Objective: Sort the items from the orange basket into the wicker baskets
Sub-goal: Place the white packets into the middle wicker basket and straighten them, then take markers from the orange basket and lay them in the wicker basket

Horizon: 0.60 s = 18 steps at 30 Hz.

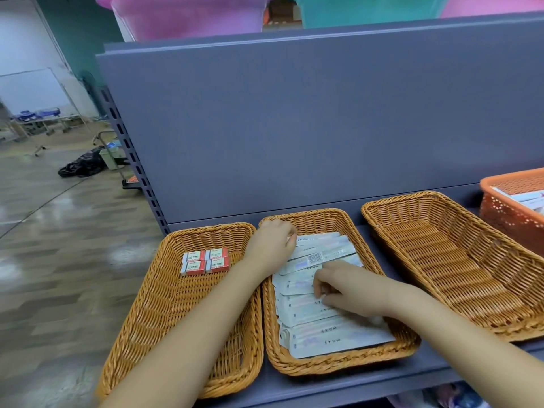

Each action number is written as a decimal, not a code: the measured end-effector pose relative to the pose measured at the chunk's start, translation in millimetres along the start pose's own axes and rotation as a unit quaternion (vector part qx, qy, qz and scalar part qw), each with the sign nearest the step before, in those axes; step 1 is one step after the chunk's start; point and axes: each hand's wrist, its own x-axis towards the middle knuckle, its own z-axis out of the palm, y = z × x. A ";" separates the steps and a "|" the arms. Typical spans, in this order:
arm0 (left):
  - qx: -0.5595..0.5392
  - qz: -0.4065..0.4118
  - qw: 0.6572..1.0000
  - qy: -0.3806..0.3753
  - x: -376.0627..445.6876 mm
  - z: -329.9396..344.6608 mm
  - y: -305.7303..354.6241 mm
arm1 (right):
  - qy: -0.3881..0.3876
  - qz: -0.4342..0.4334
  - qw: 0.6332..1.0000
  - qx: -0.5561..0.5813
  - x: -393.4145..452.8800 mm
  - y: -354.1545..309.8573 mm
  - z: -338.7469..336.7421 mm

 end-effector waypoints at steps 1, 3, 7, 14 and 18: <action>0.010 0.004 1.000 -0.002 0.2 -0.4 1.4 | 0.024 0.002 1.000 0.001 4.2 0.1 -4.4; 0.051 0.022 0.998 -0.004 0.8 -1.5 3.4 | 0.094 0.021 0.995 -0.008 17.1 2.9 -12.9; 0.176 0.089 0.980 -0.011 5.1 -2.9 11.1 | 0.194 0.095 0.973 -0.077 42.9 17.5 -21.1; 0.216 0.135 0.967 -0.032 22.6 -5.7 28.9 | 0.170 0.160 0.949 -0.212 44.9 35.2 -25.2; 0.189 0.154 0.970 -0.014 35.8 -5.1 49.3 | 0.225 0.194 0.935 -0.194 30.2 50.0 -37.4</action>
